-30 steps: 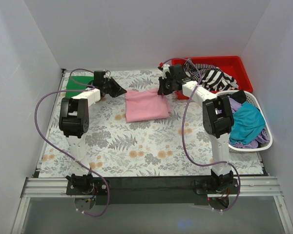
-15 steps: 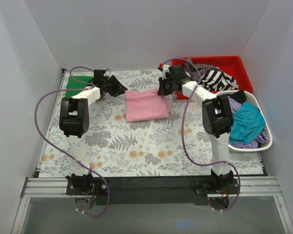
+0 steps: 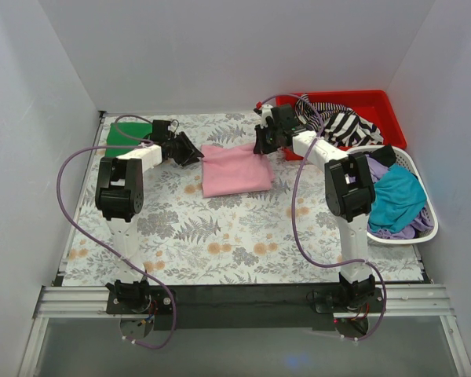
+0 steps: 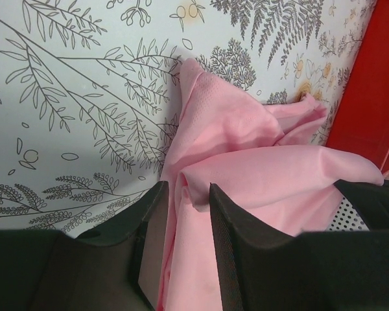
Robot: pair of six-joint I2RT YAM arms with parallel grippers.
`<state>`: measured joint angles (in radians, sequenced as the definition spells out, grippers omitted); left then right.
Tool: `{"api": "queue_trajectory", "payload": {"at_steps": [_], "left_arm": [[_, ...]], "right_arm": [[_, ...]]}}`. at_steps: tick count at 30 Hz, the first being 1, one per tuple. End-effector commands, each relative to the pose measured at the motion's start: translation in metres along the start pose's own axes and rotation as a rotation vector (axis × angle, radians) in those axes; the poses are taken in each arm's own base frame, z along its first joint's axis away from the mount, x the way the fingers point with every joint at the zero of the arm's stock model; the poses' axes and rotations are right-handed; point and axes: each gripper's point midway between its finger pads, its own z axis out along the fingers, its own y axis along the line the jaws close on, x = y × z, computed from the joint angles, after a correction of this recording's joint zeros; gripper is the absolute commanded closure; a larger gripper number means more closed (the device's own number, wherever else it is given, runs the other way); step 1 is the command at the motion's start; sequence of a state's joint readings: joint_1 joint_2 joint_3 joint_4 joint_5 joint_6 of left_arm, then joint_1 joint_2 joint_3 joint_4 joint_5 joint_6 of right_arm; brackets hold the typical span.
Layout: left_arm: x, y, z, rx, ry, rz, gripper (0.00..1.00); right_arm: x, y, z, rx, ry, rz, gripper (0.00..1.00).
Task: Fold and stack the t-shirts
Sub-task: Fold the tshirt
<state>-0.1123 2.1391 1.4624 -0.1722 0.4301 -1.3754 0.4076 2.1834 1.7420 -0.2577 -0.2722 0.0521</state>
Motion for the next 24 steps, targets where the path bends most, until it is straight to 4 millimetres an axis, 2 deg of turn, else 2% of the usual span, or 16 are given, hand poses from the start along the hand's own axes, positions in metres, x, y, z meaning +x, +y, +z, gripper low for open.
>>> {"api": "queue_trajectory", "payload": {"at_steps": [1,6,15,19,20,21,24], "left_arm": [[-0.004,-0.004,0.0,0.01,-0.006,0.024,0.7],[-0.009,-0.013,0.004,0.035,-0.01,0.008,0.7],[-0.003,-0.019,0.02,0.05,0.015,0.0,0.73],[-0.008,-0.024,0.02,0.064,0.003,-0.009,0.82],[-0.011,-0.028,0.019,0.072,-0.003,-0.008,0.93],[-0.012,-0.03,0.018,0.077,-0.006,-0.007,0.99],[-0.019,-0.04,0.013,0.093,-0.024,0.001,1.0]], "right_arm": [[-0.015,0.002,0.003,-0.018,-0.045,-0.008,0.99],[-0.01,0.003,0.007,-0.03,-0.033,-0.003,0.99],[-0.006,0.001,0.01,-0.028,-0.024,0.002,0.99],[-0.003,0.0,0.011,-0.026,-0.016,0.002,0.99],[-0.002,0.0,0.011,-0.024,-0.014,0.001,0.99],[-0.003,0.0,0.011,-0.024,-0.016,0.001,0.99],[0.0,-0.001,0.012,-0.022,-0.01,0.003,0.99]]}}
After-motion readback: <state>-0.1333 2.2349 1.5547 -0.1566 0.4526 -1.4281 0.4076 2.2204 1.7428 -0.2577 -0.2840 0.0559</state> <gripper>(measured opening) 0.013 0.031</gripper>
